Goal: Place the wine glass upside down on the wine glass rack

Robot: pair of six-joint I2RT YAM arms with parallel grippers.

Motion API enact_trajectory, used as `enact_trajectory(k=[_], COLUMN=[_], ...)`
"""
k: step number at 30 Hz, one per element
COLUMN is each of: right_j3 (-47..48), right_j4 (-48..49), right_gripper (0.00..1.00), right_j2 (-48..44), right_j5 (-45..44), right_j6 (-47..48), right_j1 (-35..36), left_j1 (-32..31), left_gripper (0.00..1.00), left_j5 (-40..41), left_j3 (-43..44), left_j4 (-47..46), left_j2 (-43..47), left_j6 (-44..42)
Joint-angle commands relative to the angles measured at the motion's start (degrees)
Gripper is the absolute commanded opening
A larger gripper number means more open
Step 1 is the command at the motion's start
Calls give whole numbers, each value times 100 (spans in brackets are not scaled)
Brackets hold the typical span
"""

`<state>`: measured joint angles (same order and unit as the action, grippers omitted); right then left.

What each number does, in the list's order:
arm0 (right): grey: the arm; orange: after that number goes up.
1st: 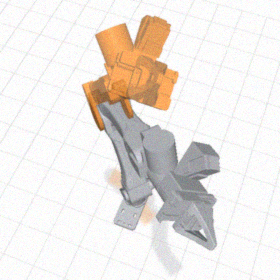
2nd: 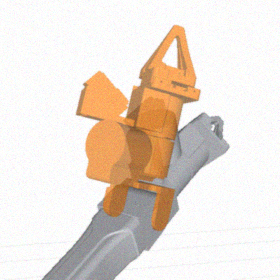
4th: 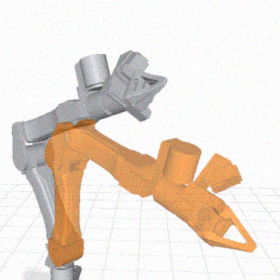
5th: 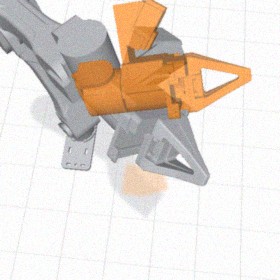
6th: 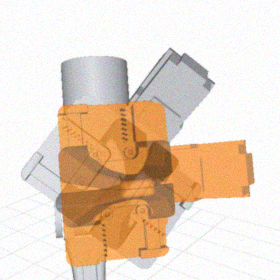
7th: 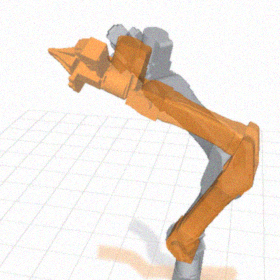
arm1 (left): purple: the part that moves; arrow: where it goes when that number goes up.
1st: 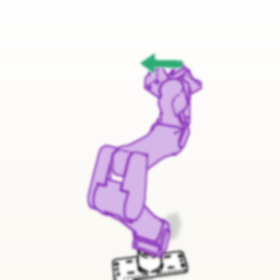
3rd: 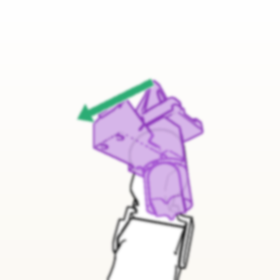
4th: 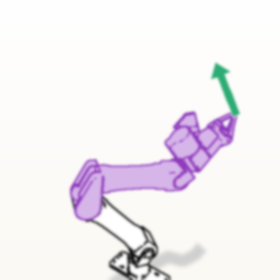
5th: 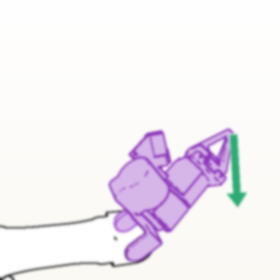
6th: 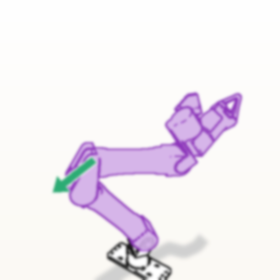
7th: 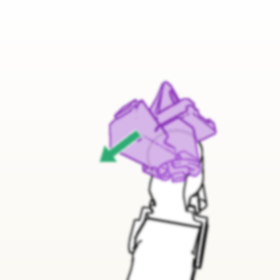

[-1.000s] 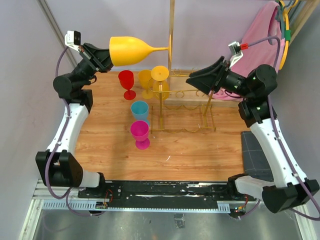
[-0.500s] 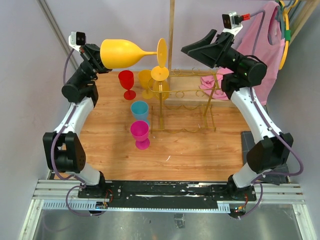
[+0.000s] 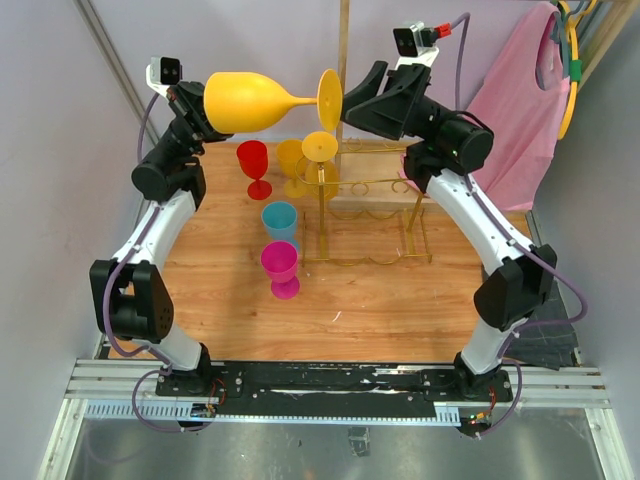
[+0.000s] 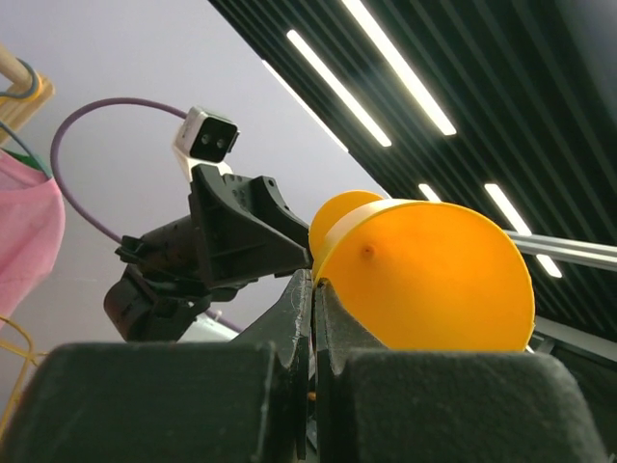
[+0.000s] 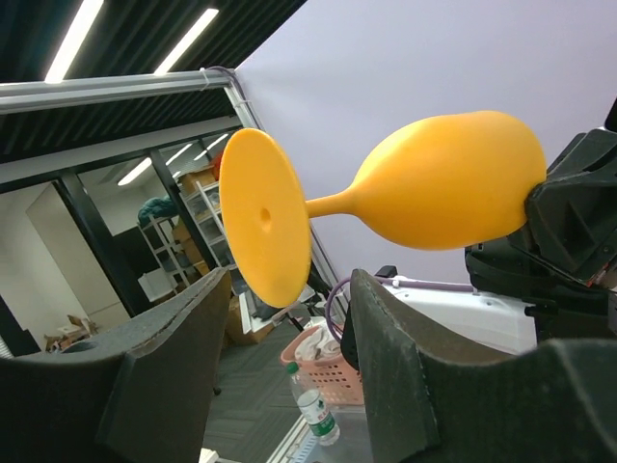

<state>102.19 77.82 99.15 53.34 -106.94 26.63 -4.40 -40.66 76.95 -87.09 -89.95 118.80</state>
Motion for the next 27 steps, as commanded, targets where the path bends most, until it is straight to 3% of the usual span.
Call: enact_trajectory(k=[1,17,21,25,27], right_j3=[378,936,926,876,840], right_j4=[368,141,133,120,112], right_gripper=[54,39,26,4,1], right_j2=[122,461,478,435,406], right_j5=[-190,-318,-320,-357,-393], right_j6=[-209,-184,-163,-133,-110], right_j1=[167,492,522,521,527], left_j1=[-51,-192,-192,-193,-192], left_gripper=[0,0,0,0,2], left_j5=[256,336,332,340,342], left_j3=[176,81,77,78,77], left_j4=[-1511,-1512,-1512,-1505,-1510], left_j2=[60,39,60,74,81], left_j6=[1531,1589,1593,1581,1568])
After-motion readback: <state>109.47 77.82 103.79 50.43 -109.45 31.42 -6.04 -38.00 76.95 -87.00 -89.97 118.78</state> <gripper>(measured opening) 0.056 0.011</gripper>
